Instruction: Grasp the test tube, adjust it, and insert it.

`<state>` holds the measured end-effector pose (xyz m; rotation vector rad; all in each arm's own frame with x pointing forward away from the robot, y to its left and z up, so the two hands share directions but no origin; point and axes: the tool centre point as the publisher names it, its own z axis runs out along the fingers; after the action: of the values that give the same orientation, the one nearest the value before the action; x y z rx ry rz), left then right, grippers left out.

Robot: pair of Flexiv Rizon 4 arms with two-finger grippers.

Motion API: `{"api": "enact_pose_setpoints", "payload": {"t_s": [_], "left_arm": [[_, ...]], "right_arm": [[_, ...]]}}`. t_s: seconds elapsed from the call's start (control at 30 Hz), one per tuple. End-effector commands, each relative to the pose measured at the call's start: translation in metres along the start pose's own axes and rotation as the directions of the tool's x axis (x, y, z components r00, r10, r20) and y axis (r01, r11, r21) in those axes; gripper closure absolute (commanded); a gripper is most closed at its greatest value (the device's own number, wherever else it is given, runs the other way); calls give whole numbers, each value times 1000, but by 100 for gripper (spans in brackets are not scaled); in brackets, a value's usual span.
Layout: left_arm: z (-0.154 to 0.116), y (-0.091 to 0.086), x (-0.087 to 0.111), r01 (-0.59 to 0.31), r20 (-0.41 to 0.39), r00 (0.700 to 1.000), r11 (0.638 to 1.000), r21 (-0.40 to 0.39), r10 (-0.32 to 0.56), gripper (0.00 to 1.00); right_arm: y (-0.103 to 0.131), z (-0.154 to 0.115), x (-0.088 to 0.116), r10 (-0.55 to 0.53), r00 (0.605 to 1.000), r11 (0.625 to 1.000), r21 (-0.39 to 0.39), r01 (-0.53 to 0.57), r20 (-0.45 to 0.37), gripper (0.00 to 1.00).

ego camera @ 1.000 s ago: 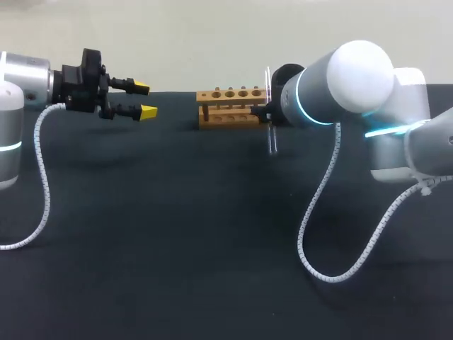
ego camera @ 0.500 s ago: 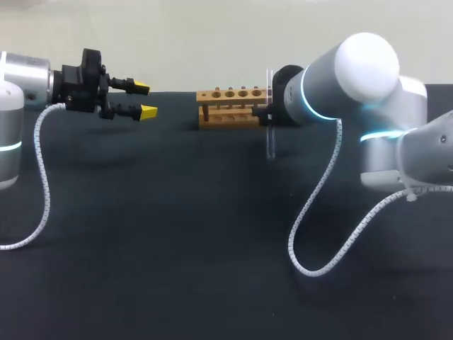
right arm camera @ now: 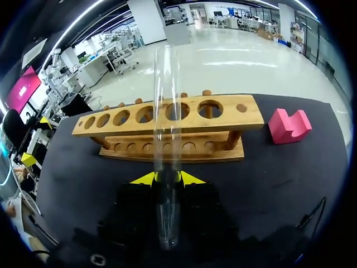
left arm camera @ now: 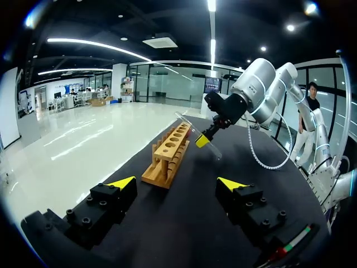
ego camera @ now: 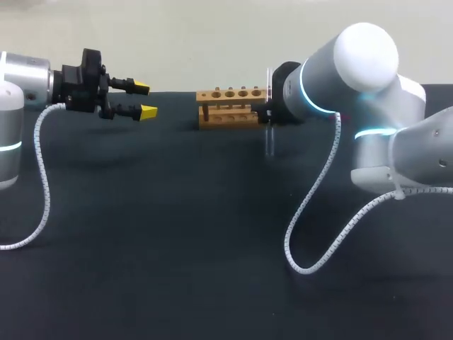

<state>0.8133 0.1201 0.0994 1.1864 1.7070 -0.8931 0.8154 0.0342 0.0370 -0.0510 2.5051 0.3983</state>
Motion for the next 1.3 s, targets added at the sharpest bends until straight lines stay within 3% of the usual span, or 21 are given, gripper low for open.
{"api": "enact_pose_setpoints", "payload": {"t_s": [0.03,0.3,0.57,0.9,1.3], "left_arm": [[0,0,1,-3,5,1000,1000,-1,3,0],[0,0,1,-3,5,1000,1000,-1,3,0],[0,0,1,-3,5,1000,1000,-1,3,0],[0,0,1,-3,5,1000,1000,-1,3,0],[0,0,1,-3,5,1000,1000,-1,3,0]], "right_arm": [[0,-16,12,15,998,1000,14,-16,66,100],[6,-46,11,50,985,998,26,-55,167,100],[8,-83,-5,52,964,996,53,-69,262,100],[8,-121,-18,56,947,998,20,-65,317,100],[8,-125,-17,102,948,995,-40,-95,300,100]]}}
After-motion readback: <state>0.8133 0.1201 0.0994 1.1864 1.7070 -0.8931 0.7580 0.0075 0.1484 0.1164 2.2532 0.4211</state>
